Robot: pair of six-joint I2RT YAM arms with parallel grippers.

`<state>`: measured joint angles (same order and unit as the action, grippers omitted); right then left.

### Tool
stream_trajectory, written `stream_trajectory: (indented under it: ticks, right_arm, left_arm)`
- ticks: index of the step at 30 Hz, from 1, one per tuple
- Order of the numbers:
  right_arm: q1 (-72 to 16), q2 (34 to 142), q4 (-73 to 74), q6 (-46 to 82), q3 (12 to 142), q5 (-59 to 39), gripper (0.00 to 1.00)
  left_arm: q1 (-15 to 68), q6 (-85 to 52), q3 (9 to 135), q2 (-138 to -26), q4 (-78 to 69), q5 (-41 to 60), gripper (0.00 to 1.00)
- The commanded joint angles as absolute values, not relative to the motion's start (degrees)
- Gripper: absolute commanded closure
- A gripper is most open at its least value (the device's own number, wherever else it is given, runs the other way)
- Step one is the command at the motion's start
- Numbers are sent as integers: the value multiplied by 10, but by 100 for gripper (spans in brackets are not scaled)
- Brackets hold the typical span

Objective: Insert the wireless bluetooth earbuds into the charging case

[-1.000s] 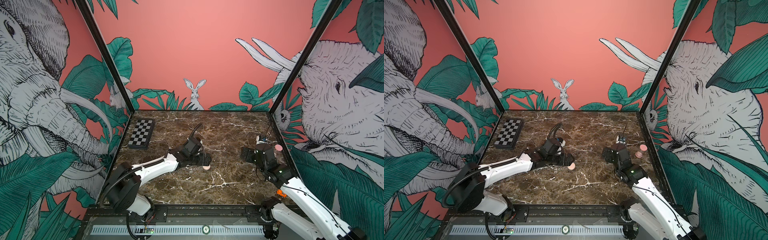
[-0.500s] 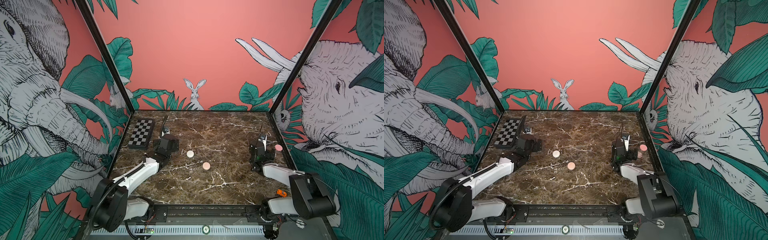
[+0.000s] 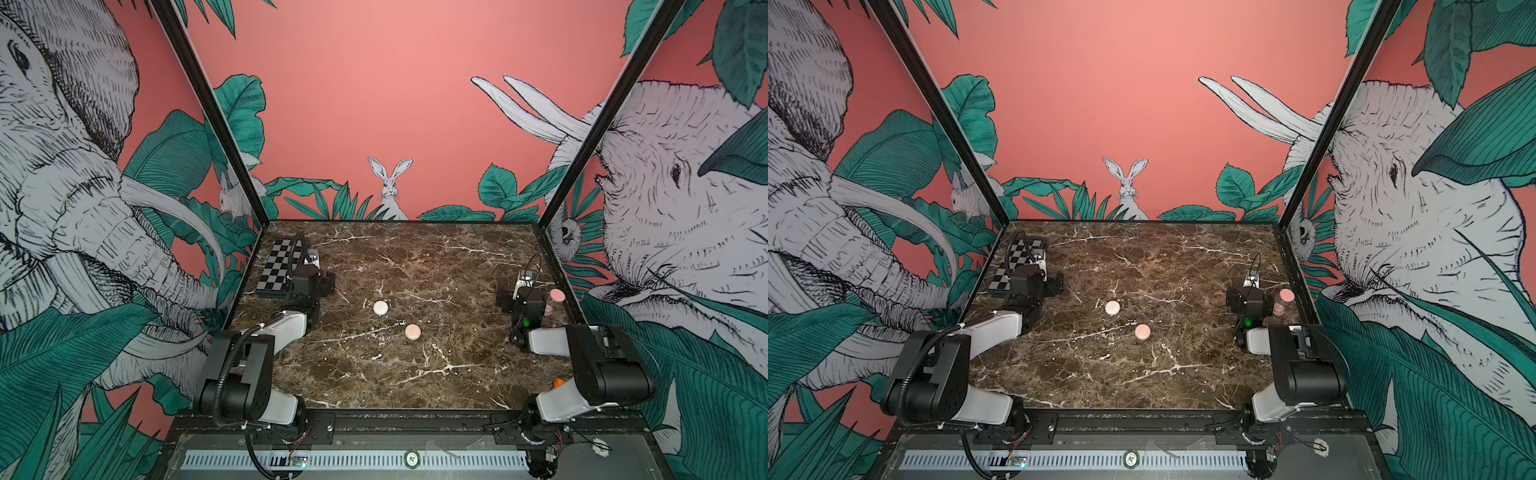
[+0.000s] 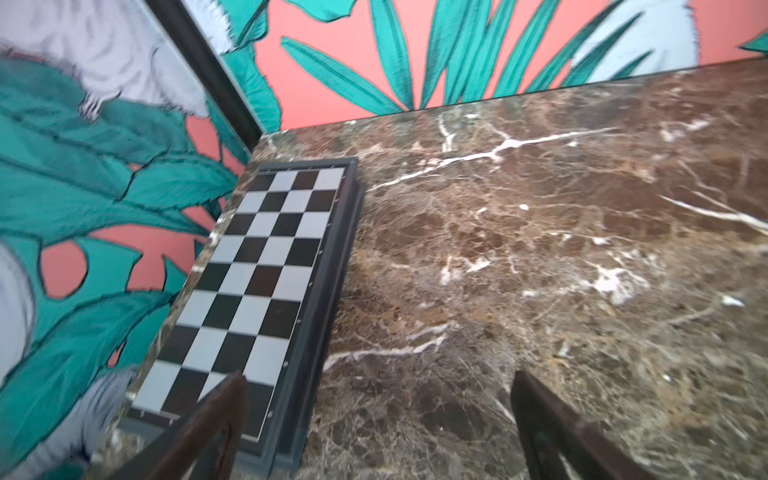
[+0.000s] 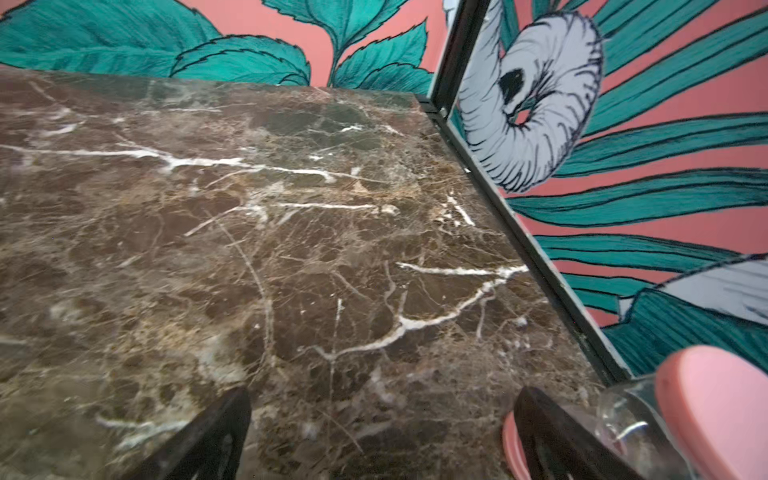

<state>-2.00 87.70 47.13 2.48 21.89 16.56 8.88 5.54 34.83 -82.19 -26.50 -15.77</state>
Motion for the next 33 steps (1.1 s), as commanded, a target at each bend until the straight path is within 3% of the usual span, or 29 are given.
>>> stream_trajectory:
  ticks: [1, 3, 5, 7, 9, 11, 22, 33]
  right_arm:
    - [-20, 874, 509, 19, 218, 136, 2]
    - [-22, 876, 511, 17, 219, 136, 2]
    - [-23, 873, 499, 17, 221, 138, 2]
    - [-24, 874, 505, 16, 220, 139, 2]
    - [-25, 873, 500, 16, 221, 141, 2]
    - [-25, 873, 498, 17, 222, 141, 2]
    - [-25, 872, 500, 16, 222, 141, 2]
    - [-25, 873, 499, 16, 221, 142, 2]
  left_arm:
    - [83, 87, 314, -797, -285, -135, 1]
    - [83, 82, 233, -817, -453, -168, 1]
    - [82, 74, 238, -864, -488, -190, 1]
    - [52, 58, 243, -875, -469, -123, 1]
    - [42, 66, 225, -910, -562, -99, 1]
    - [42, 54, 238, -885, -486, -99, 1]
    - [64, 67, 219, -892, -540, -150, 1]
    - [43, 59, 227, -887, -511, -99, 1]
